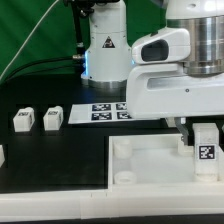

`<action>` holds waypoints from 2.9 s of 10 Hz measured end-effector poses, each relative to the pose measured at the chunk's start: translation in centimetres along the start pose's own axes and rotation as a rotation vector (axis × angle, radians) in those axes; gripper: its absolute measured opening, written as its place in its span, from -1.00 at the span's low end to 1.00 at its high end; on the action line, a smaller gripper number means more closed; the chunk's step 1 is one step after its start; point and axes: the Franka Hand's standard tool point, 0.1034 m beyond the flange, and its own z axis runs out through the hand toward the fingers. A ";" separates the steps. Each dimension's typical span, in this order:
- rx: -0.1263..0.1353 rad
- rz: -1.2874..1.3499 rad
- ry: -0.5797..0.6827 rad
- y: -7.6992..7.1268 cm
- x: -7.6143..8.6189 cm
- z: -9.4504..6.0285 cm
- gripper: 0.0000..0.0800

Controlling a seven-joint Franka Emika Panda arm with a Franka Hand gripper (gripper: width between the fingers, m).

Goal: Assemble one leg

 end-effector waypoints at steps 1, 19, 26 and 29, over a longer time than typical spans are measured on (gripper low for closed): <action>0.001 0.103 0.001 0.0 0.0 0.0 -0.27; -0.002 0.744 -0.004 -0.5 -0.4 0.3 0.62; -0.023 0.016 0.002 -0.2 -0.4 0.3 0.62; -0.048 -0.283 0.002 0.2 -0.2 0.3 0.62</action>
Offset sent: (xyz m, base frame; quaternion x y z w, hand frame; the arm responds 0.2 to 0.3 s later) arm -0.0034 0.0014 -0.0017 -0.0047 0.0133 0.3408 0.9400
